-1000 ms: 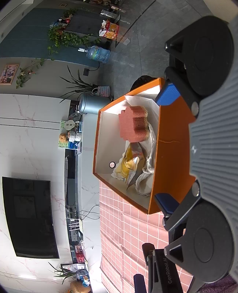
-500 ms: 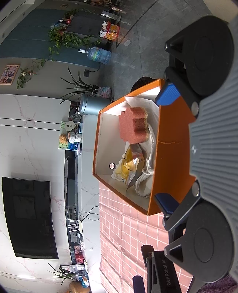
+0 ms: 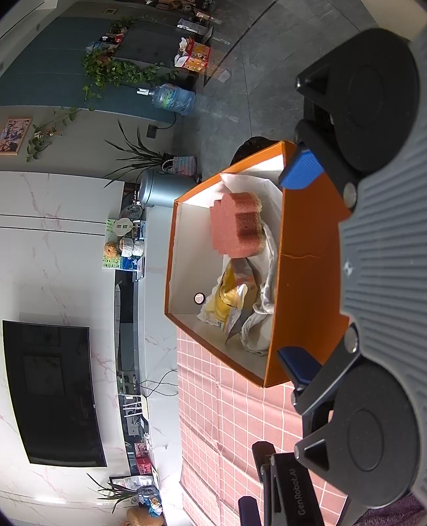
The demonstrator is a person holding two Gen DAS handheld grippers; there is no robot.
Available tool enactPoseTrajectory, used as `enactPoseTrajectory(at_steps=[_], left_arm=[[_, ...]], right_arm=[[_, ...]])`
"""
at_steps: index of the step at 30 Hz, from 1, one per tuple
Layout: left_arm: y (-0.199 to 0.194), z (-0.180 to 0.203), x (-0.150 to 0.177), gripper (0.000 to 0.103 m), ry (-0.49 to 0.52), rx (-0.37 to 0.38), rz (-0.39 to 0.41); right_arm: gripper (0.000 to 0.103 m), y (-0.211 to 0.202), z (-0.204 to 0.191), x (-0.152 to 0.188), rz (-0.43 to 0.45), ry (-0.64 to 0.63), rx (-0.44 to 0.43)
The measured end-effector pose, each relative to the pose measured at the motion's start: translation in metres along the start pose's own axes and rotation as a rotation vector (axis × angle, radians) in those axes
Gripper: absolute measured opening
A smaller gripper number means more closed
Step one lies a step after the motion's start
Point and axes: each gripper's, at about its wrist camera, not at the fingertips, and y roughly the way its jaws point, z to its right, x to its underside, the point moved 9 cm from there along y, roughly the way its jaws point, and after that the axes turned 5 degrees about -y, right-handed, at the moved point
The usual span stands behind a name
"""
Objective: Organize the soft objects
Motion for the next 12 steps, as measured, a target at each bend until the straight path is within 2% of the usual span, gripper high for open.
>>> enactPoseTrajectory(at_steps=[12], left_arm=[[-0.0009, -0.0012, -0.0002, 0.093, -0.003, 0.003, -0.001]], right_arm=[[0.1, -0.0007, 0.0, 0.0004, -0.001, 0.0, -0.007]])
